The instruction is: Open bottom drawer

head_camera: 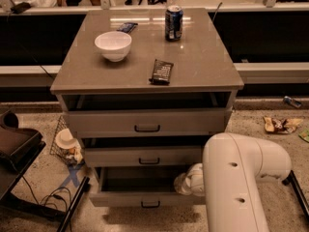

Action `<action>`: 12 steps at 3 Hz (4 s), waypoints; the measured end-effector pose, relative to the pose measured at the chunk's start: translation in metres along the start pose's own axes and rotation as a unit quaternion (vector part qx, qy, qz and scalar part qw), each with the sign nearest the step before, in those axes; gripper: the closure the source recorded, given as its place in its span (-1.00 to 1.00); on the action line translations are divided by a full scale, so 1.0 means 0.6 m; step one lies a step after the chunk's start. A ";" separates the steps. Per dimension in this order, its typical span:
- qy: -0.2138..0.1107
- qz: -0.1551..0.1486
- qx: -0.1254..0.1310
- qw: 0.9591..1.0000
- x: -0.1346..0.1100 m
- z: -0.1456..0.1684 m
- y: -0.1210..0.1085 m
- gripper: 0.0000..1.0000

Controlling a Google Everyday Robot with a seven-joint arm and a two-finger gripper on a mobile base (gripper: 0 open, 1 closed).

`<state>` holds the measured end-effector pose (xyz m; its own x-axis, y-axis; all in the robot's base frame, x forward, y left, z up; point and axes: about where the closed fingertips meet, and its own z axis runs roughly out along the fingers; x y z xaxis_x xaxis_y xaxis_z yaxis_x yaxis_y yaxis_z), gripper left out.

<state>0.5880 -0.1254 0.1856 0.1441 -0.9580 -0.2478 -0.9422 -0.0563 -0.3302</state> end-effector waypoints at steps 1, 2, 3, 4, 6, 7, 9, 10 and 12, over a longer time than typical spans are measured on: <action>0.014 0.009 -0.041 0.999 0.005 -0.031 0.051 1.00; 0.021 0.012 -0.060 0.998 0.011 -0.044 0.076 1.00; 0.028 0.018 -0.094 0.995 0.020 -0.068 0.127 1.00; 0.035 0.019 -0.118 0.992 0.032 -0.086 0.166 1.00; 0.022 0.011 -0.110 0.994 0.023 -0.076 0.151 1.00; -0.006 0.001 -0.092 0.996 0.017 -0.066 0.130 1.00; -0.049 0.025 -0.115 0.992 0.014 -0.054 0.197 1.00; -0.057 0.044 -0.139 0.988 0.014 -0.050 0.241 1.00; -0.062 0.067 -0.179 0.980 0.016 -0.059 0.298 0.47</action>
Offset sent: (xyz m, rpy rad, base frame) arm -0.1450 -0.0622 0.0208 -0.1307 0.3597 -0.0174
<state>0.4100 -0.1544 0.1566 0.0258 -0.9235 -0.3826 -0.9977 -0.0478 0.0481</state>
